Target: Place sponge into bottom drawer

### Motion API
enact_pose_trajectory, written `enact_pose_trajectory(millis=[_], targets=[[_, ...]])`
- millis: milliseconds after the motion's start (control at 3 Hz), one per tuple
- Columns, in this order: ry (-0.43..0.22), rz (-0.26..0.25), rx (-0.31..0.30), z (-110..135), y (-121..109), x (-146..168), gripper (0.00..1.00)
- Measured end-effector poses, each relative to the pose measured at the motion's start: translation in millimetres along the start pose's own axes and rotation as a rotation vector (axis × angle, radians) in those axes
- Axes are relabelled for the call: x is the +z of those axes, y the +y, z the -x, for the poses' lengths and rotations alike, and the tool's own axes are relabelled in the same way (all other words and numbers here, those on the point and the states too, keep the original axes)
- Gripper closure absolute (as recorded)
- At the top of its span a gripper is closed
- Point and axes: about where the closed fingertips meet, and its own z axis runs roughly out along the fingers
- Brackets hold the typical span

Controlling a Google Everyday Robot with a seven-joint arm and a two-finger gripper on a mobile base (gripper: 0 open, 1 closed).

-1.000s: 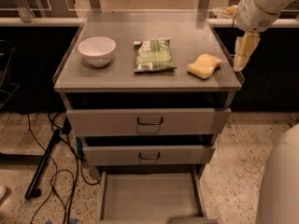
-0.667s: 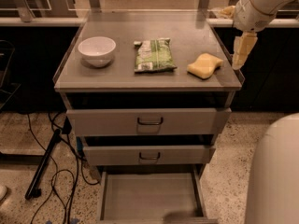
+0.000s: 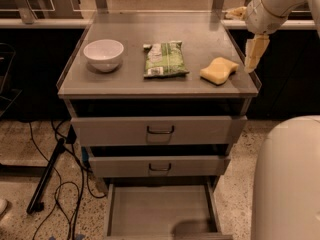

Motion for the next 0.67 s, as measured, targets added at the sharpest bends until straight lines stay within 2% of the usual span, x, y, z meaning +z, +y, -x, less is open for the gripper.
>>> enact_pose_trajectory(millis=[667], targets=[[-0.009,0.009,-0.028,-4.7,-5.3,21.3,0.0]])
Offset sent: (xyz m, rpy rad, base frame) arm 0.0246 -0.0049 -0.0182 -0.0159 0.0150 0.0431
